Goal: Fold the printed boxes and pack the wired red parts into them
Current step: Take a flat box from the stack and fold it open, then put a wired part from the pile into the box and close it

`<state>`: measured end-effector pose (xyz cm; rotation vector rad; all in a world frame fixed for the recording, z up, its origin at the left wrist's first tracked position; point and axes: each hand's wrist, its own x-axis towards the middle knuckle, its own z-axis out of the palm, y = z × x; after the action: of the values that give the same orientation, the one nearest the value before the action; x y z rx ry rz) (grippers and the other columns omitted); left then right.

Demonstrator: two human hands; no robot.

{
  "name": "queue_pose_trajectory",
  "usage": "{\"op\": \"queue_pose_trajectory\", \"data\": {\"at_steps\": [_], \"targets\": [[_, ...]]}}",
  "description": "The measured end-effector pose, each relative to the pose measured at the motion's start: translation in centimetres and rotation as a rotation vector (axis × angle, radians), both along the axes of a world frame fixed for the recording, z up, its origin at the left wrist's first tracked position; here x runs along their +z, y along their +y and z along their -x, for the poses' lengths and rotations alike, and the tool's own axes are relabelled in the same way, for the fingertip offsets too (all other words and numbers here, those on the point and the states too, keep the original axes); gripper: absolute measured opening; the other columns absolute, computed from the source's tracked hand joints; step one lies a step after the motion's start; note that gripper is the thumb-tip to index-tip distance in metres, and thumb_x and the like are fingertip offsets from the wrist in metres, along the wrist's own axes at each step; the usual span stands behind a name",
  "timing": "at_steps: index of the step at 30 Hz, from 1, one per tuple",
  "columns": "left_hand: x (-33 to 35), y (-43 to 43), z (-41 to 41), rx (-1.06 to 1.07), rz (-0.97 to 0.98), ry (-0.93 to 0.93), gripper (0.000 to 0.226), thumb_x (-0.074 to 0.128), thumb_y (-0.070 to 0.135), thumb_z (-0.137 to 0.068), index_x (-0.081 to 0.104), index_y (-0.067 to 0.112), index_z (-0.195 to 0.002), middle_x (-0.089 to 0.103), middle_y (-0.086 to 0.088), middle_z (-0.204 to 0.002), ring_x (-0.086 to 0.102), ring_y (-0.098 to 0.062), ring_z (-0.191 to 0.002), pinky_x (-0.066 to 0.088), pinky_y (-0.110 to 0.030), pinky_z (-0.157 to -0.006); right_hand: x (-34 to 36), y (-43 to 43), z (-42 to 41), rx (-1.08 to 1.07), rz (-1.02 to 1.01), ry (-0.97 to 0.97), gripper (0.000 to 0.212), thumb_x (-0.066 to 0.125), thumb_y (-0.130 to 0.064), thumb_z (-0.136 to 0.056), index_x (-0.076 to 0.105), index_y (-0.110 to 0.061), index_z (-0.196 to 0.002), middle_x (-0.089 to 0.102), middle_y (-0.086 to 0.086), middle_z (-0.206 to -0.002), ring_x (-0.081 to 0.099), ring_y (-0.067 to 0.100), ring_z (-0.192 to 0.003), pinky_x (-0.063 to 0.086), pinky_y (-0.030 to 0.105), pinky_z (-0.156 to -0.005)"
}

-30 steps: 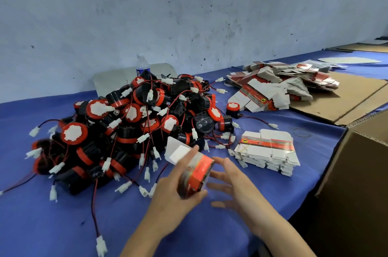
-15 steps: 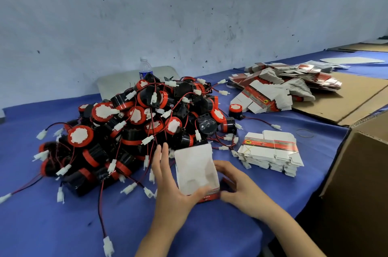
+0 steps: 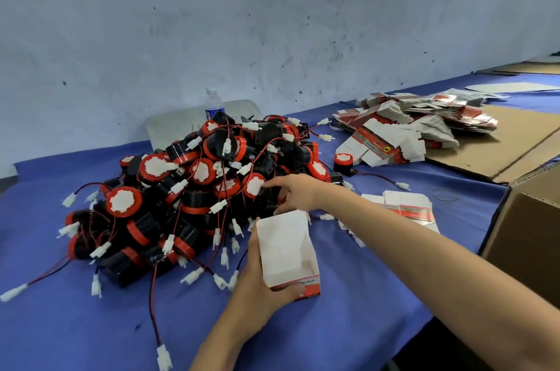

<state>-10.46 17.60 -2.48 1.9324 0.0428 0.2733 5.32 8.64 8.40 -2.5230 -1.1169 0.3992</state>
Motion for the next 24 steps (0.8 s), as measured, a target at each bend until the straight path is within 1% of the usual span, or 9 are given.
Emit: {"op": "queue_pose_trajectory", "data": {"at_steps": [4,7,9,11,13,16,18,20,24], "targets": [[-0.5,0.2,-0.1,-0.03,-0.012,0.027,0.121,0.079,0.025,-0.066,-0.007,0.039,-0.149,0.041,0.025,-0.138,0.046,0.008,-0.121,0.047,-0.019,-0.095,-0.4,0.9,-0.8,0.083,0.198,-0.062,0.055,0.053,-0.02,-0.096,0.035,-0.037,-0.145,0.039,0.002,-0.148,0.026,0.032,-0.136,0.023,0.046,-0.112],[-0.7,0.1,-0.1,-0.012,-0.005,0.035,0.117,0.077,0.029,-0.061,-0.002,0.042,-0.147,0.04,0.022,-0.139,0.045,0.004,-0.124,0.046,-0.016,-0.094,-1.2,1.8,-0.9,0.03,0.232,-0.114,0.058,0.041,-0.005,-0.094,0.045,-0.05,-0.131,0.041,0.009,-0.129,0.019,0.037,-0.129,0.019,0.051,-0.107],[-1.0,0.3,-0.1,0.002,-0.015,0.028,0.112,0.078,0.033,-0.062,0.002,0.049,-0.143,0.04,0.026,-0.136,0.044,0.003,-0.125,0.046,-0.019,-0.097,-2.0,2.2,-0.9,-0.018,0.146,-0.183,0.045,0.05,-0.013,-0.093,0.054,-0.048,-0.121,0.037,0.012,-0.128,0.023,0.038,-0.12,0.021,0.045,-0.1],[-1.1,0.4,0.0,0.005,-0.031,0.027,0.113,0.078,0.035,-0.062,0.002,0.048,-0.144,0.042,0.025,-0.136,0.045,-0.002,-0.126,0.046,-0.031,-0.102,-2.8,2.1,-0.8,-0.052,0.009,-0.211,0.03,0.064,-0.026,-0.088,0.06,-0.043,-0.113,0.042,0.008,-0.127,0.021,0.031,-0.121,0.017,0.039,-0.09],[-1.3,0.5,-0.1,0.001,-0.033,0.019,0.112,0.078,0.031,-0.063,0.004,0.046,-0.146,0.045,0.025,-0.134,0.048,-0.003,-0.124,0.048,-0.036,-0.1,-2.9,1.4,-0.6,-0.161,-0.253,-0.14,0.03,0.074,-0.037,-0.079,0.061,-0.044,-0.105,0.043,0.005,-0.127,0.02,0.027,-0.125,0.017,0.038,-0.092],[-1.7,0.7,-0.4,0.021,-0.045,-0.006,0.102,0.073,0.02,-0.069,0.01,0.05,-0.142,0.046,0.041,-0.12,0.051,0.008,-0.115,0.05,-0.017,-0.088,-0.5,-0.1,0.8,-0.323,-0.904,0.115,0.034,0.076,-0.027,-0.077,0.058,-0.035,-0.104,0.052,0.011,-0.121,0.045,0.028,-0.119,0.037,0.036,-0.101],[-1.9,0.7,-0.5,0.034,-0.042,-0.023,0.101,0.072,0.017,-0.072,0.008,0.05,-0.142,0.041,0.048,-0.117,0.046,0.014,-0.115,0.045,-0.007,-0.083,1.9,-1.9,2.3,-0.292,-1.238,0.276,0.039,0.074,-0.016,-0.081,0.051,-0.026,-0.11,0.062,0.012,-0.106,0.066,0.016,-0.092,0.052,0.023,-0.076],[-2.0,0.8,-0.5,0.054,-0.037,-0.024,0.103,0.077,0.02,-0.077,0.005,0.051,-0.144,0.039,0.049,-0.119,0.042,0.016,-0.118,0.042,-0.009,-0.089,3.6,-4.2,3.8,-0.268,-1.401,0.313,0.043,0.071,-0.012,-0.083,0.045,-0.026,-0.114,0.064,0.007,-0.093,0.069,0.007,-0.073,0.05,0.013,-0.061],[-1.6,0.4,-0.5,0.108,-0.043,-0.048,0.104,0.082,0.035,-0.074,0.006,0.055,-0.142,0.043,0.038,-0.132,0.042,0.014,-0.12,0.039,-0.012,-0.092,3.2,-7.8,6.7,-0.316,-1.372,0.112,0.044,0.074,-0.02,-0.075,0.047,-0.027,-0.108,0.062,-0.009,-0.09,0.067,0.004,-0.076,0.054,0.02,-0.066]]}}
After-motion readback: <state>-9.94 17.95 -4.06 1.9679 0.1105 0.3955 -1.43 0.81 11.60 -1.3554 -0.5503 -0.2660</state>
